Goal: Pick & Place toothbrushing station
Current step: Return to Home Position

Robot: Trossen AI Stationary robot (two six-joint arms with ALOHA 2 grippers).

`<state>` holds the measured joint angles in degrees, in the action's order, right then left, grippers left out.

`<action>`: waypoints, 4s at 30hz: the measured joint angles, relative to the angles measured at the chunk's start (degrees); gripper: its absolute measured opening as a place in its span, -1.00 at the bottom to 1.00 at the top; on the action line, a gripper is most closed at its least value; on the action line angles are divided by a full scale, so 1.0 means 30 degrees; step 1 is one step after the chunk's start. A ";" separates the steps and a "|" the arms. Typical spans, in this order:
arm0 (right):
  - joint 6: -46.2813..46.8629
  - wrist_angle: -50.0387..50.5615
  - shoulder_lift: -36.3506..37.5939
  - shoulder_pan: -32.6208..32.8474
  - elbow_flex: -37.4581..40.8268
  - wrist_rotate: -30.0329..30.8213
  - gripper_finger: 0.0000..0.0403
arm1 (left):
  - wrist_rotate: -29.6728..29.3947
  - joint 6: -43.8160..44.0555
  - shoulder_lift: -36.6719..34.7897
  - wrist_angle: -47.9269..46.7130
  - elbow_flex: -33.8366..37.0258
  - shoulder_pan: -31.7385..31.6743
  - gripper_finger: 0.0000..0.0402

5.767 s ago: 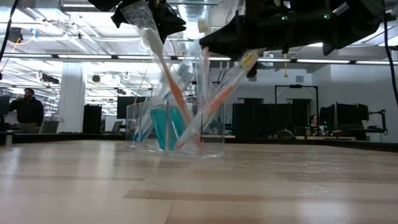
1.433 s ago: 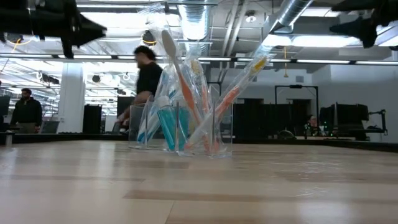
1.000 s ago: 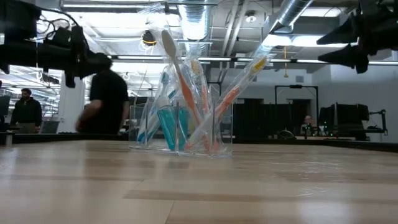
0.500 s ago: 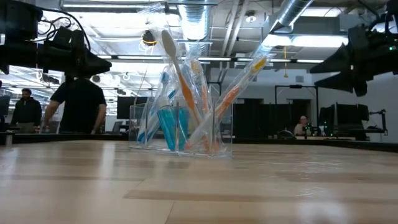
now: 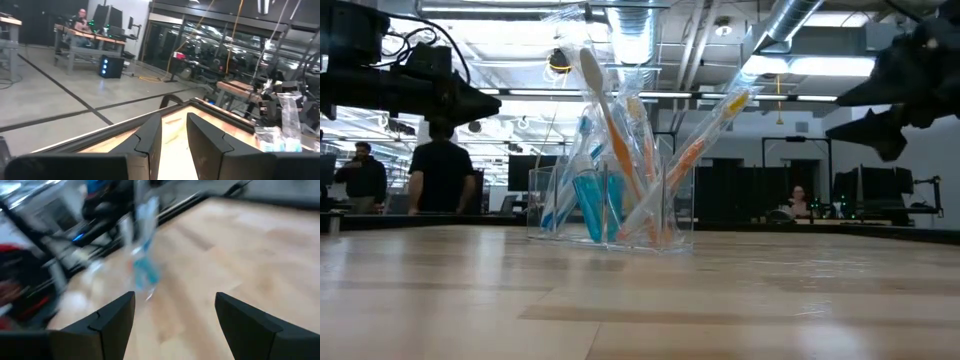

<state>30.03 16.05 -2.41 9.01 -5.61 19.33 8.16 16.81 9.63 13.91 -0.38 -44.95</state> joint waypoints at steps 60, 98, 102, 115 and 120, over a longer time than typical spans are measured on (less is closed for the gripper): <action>-0.1014 -0.3962 0.0720 -0.0145 0.0998 -0.3438 0.31 | 0.0144 -0.0011 -0.3206 0.1536 0.0000 1.3290 -0.58; -0.1010 -0.5508 0.0684 -0.0138 0.1486 -0.3430 0.31 | 0.0145 -0.0011 -0.3012 0.1843 0.0007 1.6218 -0.58; -0.1012 -0.5504 0.0684 -0.0142 0.1479 -0.3430 0.31 | 0.0151 -0.0004 -0.2634 0.1851 0.0007 1.6218 -0.58; -0.1010 -0.5504 0.0684 -0.0138 0.1479 -0.3430 0.31 | 0.0153 -0.0004 -0.0767 0.1880 0.0007 1.6211 -0.58; -0.1012 -0.5501 0.0684 -0.0141 0.1478 -0.3430 0.31 | 0.0153 -0.0010 0.0024 0.1887 0.0007 1.6211 -0.58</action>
<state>26.99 -0.45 -0.36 8.59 -1.17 9.04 8.62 16.78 9.70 19.57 -0.36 3.68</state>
